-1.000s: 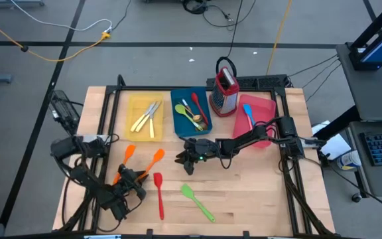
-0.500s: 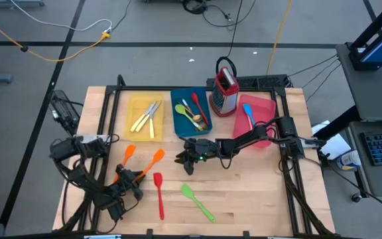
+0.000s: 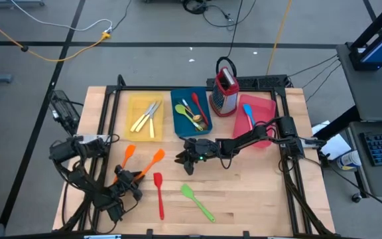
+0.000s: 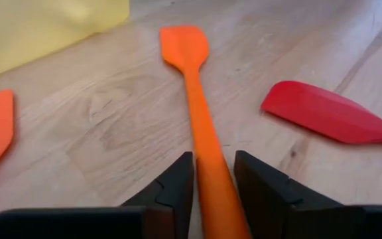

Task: Pick & Place Kitchen Items
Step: Put the right orange spatula into the pink bin

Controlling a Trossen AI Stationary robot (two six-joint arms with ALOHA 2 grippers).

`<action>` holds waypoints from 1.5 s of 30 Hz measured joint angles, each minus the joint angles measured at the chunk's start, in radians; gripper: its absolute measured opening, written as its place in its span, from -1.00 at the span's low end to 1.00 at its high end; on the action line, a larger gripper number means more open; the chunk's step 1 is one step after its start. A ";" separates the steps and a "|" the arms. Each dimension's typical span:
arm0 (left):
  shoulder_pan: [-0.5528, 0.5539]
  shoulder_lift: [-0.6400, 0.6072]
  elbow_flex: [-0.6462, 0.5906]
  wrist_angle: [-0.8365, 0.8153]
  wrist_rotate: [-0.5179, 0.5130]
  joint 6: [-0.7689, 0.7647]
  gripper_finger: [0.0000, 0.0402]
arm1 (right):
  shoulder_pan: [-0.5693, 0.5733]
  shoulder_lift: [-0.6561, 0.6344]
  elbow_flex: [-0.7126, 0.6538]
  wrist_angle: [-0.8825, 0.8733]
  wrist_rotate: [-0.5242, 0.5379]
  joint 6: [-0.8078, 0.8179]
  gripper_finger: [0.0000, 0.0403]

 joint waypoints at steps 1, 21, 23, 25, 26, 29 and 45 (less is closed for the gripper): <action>0.000 0.011 0.000 0.005 -0.007 -0.004 -0.47 | 0.000 0.000 0.000 0.000 0.000 0.000 -0.42; 0.031 0.041 0.006 0.128 -0.178 0.048 -0.65 | -0.006 0.093 0.001 0.115 -0.006 0.236 -0.42; 0.045 0.039 0.008 0.153 -0.186 0.073 -0.68 | -0.014 0.100 0.003 0.121 -0.007 0.256 -0.42; 0.061 0.038 0.008 0.192 -0.194 0.137 -0.71 | -0.018 0.102 0.004 0.121 -0.005 0.270 -0.42; 0.071 0.038 0.008 0.217 -0.198 0.174 -0.71 | -0.019 0.102 0.004 0.119 -0.006 0.278 -0.42; 0.101 0.038 0.008 0.269 -0.206 0.266 -0.70 | -0.020 0.103 0.004 0.116 -0.005 0.286 -0.42; 0.168 0.037 0.008 0.327 -0.212 0.394 -0.65 | -0.011 -0.005 -0.004 -0.141 0.056 0.284 -0.42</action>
